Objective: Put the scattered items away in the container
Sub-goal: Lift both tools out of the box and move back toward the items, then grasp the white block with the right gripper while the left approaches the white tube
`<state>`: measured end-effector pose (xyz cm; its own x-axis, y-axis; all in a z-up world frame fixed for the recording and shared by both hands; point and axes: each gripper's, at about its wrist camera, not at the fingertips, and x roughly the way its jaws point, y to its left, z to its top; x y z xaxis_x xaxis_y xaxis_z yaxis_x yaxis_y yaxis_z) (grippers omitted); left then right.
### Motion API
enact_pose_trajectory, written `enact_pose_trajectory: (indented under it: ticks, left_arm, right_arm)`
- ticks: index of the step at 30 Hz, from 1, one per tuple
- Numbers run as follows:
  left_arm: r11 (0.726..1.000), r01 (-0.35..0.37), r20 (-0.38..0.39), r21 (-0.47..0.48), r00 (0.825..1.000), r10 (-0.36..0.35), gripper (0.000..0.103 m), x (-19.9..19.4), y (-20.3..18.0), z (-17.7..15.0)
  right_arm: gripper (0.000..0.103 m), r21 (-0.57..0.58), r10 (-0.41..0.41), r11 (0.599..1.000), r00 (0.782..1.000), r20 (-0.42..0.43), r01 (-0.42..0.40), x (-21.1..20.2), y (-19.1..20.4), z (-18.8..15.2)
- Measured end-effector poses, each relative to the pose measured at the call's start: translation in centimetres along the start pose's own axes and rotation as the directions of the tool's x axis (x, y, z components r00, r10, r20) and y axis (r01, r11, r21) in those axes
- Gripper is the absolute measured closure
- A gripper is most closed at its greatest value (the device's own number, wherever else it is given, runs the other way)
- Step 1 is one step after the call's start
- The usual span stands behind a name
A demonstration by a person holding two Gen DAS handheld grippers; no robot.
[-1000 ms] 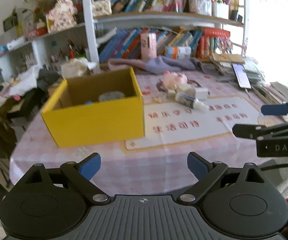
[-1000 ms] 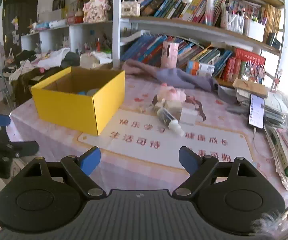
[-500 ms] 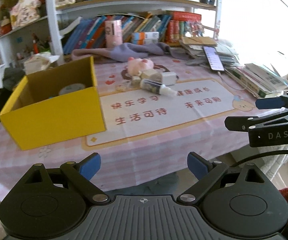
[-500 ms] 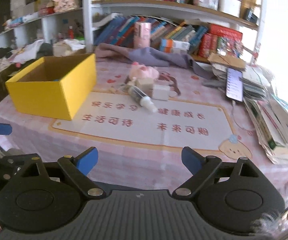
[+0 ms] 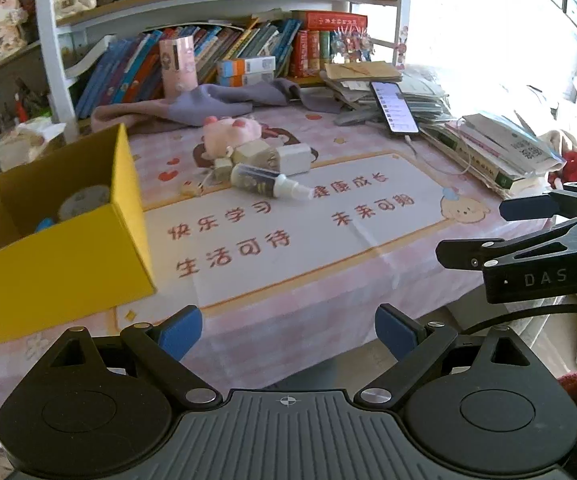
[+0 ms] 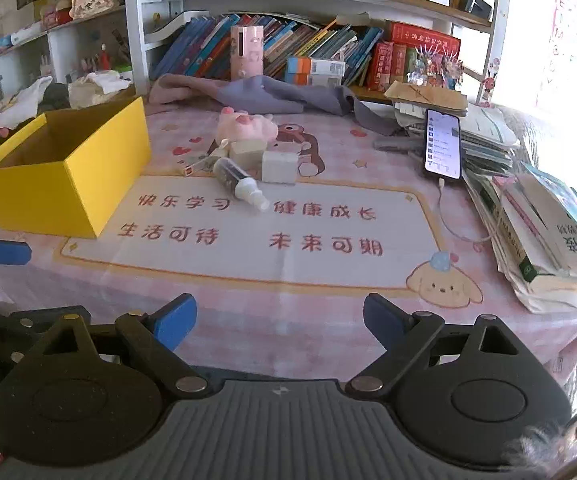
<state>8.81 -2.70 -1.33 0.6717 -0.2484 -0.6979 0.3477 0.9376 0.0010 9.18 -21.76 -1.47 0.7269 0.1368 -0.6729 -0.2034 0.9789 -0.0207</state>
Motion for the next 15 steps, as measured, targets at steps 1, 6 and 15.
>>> enact_pose_trajectory:
  ticks: [1,6,15]
  left_arm:
    - [1.000,-0.002,0.001,0.001,1.000,0.002,0.008,0.4,-0.1,0.4]
    - [0.999,-0.005,0.001,-0.032,1.000,0.005,0.008,2.5,-0.1,2.1]
    - [0.998,-0.023,-0.020,-0.067,1.000,0.021,0.008,7.6,-1.3,6.1]
  right_arm:
    - [0.013,-0.001,0.000,1.000,1.000,-0.003,0.000,0.3,-0.2,0.2]
    - [0.013,-0.013,0.011,1.000,1.000,-0.027,-0.011,2.4,-1.9,1.7]
    - [0.013,-0.045,0.041,0.998,0.997,-0.062,-0.044,7.2,-6.1,5.4]
